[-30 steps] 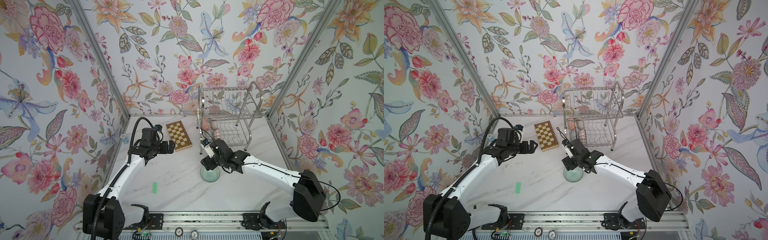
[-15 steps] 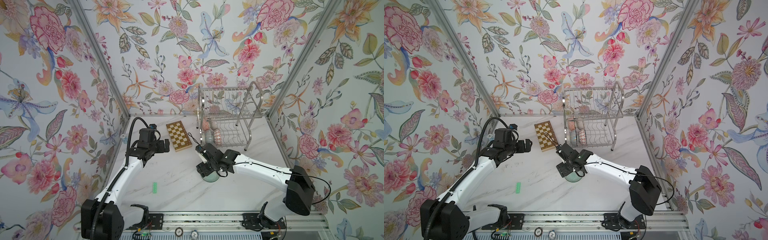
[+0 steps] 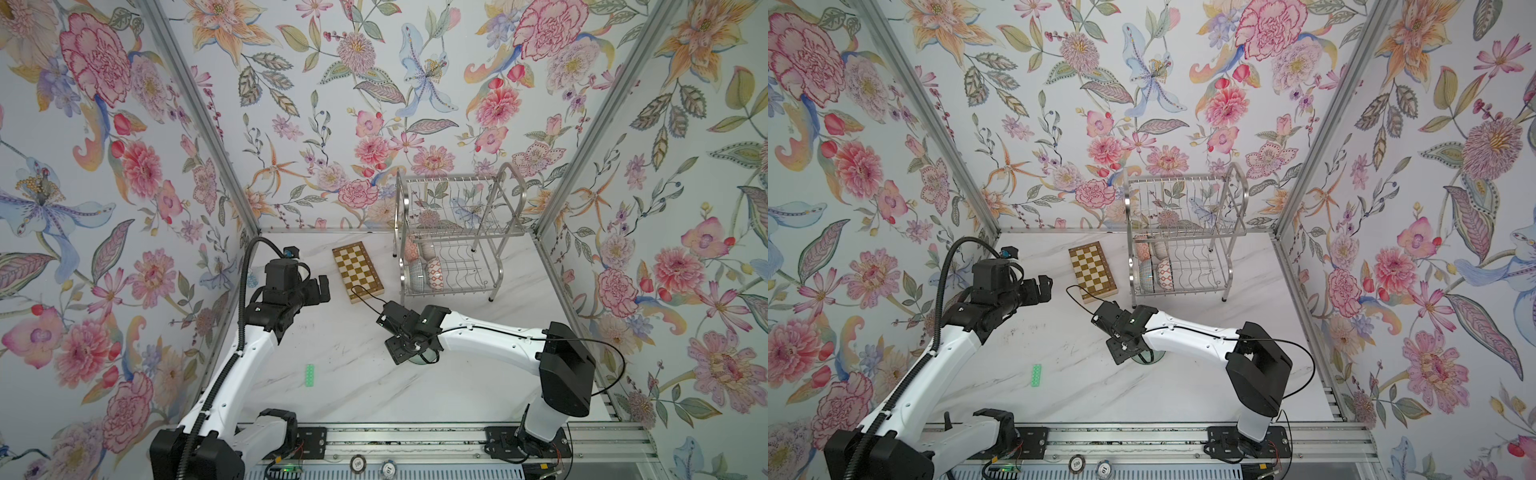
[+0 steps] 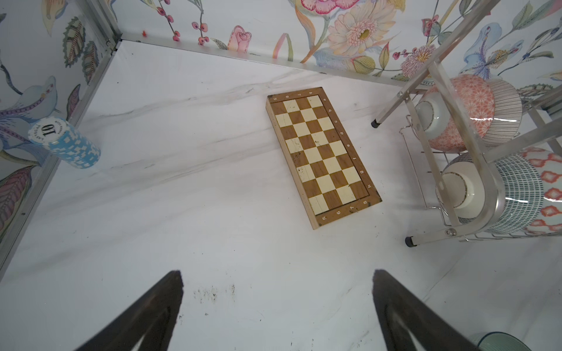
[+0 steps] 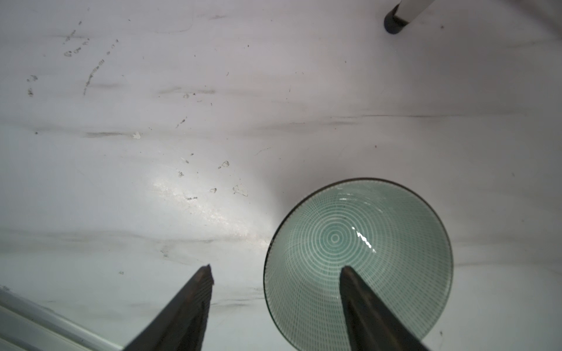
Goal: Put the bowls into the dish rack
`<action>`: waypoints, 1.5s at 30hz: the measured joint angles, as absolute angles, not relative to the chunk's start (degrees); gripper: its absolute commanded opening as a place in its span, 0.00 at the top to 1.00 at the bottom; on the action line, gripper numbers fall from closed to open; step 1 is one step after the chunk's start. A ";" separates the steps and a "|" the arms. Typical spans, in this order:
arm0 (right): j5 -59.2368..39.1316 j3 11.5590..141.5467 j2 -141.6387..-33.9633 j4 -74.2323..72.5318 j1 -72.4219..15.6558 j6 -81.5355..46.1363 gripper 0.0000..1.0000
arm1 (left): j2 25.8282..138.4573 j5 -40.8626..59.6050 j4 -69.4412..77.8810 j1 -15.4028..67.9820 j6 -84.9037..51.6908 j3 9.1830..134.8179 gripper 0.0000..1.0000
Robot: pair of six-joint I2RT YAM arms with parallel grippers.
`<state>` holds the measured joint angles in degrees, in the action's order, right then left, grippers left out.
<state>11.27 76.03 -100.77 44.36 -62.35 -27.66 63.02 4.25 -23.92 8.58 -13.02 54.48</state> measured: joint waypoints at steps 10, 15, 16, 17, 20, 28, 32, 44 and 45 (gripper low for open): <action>17.23 81.67 -108.73 51.00 -65.69 -31.22 0.38 | 61.41 3.99 -23.49 7.46 -13.78 53.71 0.01; 19.18 83.61 -111.22 52.95 -66.57 -32.10 0.44 | 59.90 2.42 -23.33 6.70 -14.50 53.63 0.01; 19.42 83.81 -111.48 53.17 -66.72 -32.25 0.46 | 59.64 2.09 -23.29 6.50 -14.63 53.63 0.01; 19.64 83.99 -111.63 53.36 -66.78 -32.38 0.47 | 59.40 1.69 -23.27 6.28 -14.72 53.63 0.01; 20.10 84.31 -111.66 53.67 -66.92 -32.47 0.53 | 59.13 1.02 -23.24 5.96 -14.92 53.63 0.01; 20.23 84.40 -111.68 54.28 -66.89 -32.84 0.67 | 59.13 1.04 -23.24 5.78 -14.94 53.58 0.01; 20.12 84.38 -111.74 54.19 -66.89 -32.88 0.70 | 59.13 1.06 -23.07 5.72 -15.11 53.47 0.01; 18.87 82.78 -111.90 53.17 -66.54 -32.84 0.72 | 59.13 1.28 -22.76 5.56 -15.55 53.23 0.01; 18.72 82.59 -111.90 53.12 -66.46 -32.84 0.72 | 59.16 1.28 -22.76 5.56 -15.53 53.23 0.01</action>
